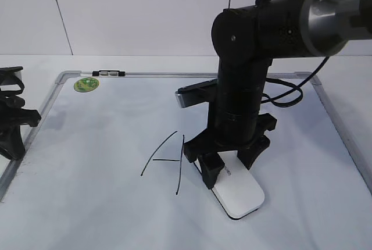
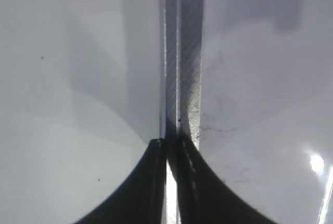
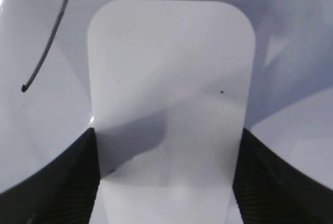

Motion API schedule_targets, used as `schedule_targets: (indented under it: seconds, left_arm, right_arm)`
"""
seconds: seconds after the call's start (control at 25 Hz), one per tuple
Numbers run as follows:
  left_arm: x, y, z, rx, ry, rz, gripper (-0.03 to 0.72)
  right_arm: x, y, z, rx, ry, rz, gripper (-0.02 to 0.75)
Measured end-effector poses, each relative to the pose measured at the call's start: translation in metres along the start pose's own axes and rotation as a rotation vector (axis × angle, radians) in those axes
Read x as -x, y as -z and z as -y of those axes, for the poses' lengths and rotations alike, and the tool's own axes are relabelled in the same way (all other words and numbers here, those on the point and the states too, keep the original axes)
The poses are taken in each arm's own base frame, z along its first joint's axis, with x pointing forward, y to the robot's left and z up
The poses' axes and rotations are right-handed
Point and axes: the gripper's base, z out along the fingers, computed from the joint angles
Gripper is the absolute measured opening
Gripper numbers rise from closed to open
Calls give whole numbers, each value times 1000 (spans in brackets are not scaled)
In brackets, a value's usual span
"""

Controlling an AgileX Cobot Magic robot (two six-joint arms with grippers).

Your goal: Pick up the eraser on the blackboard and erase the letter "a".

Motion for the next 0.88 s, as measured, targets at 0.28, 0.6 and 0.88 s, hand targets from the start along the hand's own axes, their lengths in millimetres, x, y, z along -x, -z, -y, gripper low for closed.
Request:
schedule_targets:
  seconds: [0.28, 0.6, 0.88]
  left_arm:
    - [0, 0, 0, 0, 0, 0, 34]
    - [0, 0, 0, -1, 1, 0, 35]
    - [0, 0, 0, -2, 2, 5, 35]
  right_arm:
    - [-1, 0, 1, -31, -12, -8, 535]
    - [-1, 0, 3, -59, -35, -6, 535]
    - [-1, 2, 22, -30, -107, -12, 535]
